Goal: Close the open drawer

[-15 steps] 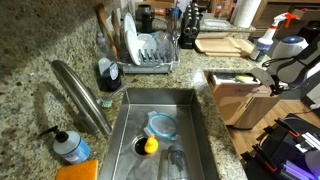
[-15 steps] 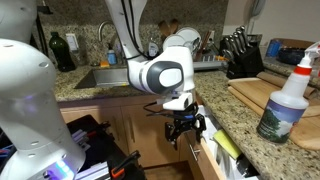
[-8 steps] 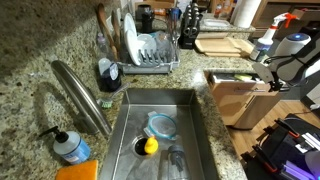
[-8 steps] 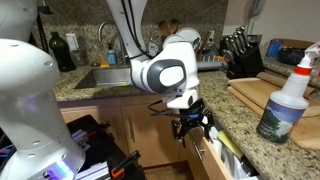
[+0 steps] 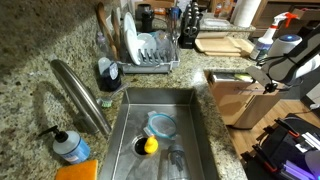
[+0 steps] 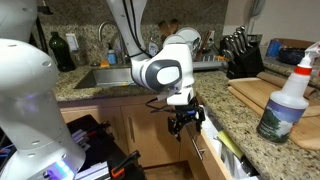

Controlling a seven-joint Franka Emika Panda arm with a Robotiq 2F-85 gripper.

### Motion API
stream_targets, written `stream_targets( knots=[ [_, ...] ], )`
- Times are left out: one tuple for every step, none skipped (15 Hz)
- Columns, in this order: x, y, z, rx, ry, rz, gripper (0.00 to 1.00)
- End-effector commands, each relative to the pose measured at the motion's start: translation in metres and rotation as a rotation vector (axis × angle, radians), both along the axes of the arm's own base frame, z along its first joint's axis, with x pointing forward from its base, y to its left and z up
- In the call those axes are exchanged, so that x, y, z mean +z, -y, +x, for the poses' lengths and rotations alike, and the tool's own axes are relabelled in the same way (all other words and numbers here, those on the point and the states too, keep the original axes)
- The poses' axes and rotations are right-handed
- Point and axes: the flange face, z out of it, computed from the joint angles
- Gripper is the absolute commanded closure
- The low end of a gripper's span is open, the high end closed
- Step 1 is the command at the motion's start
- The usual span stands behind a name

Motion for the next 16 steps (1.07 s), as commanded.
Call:
stream_targets(
  knots=[
    [-0.009, -0.001, 0.008, 0.053, -0.076, 0.064, 0.00],
    [-0.013, 0.001, 0.010, 0.056, -0.089, 0.078, 0.00],
    [-0.019, 0.007, 0.011, 0.051, -0.090, 0.082, 0.00],
    [-0.027, 0.017, 0.012, 0.045, -0.083, 0.064, 0.00],
    [-0.030, 0.025, 0.011, 0.038, -0.064, 0.058, 0.00],
    [-0.036, 0.036, 0.012, 0.024, -0.043, 0.042, 0.00],
    [-0.041, 0.045, 0.010, 0.022, -0.025, 0.025, 0.00],
    [-0.042, 0.048, 0.010, 0.040, 0.007, 0.035, 0.00],
    [-0.045, 0.053, 0.009, 0.034, 0.029, 0.018, 0.00],
    [-0.051, 0.062, 0.011, 0.029, 0.049, -0.010, 0.00],
    [-0.054, 0.068, 0.011, 0.023, 0.068, -0.029, 0.00],
    [-0.056, 0.075, 0.011, 0.020, 0.090, -0.051, 0.00],
    [-0.056, 0.080, 0.012, 0.023, 0.119, -0.076, 0.00],
    [-0.056, 0.084, 0.014, 0.025, 0.141, -0.099, 0.00],
    [-0.055, 0.086, 0.018, 0.036, 0.164, -0.124, 0.00],
    [-0.055, 0.089, 0.023, 0.050, 0.187, -0.147, 0.00]
  ],
)
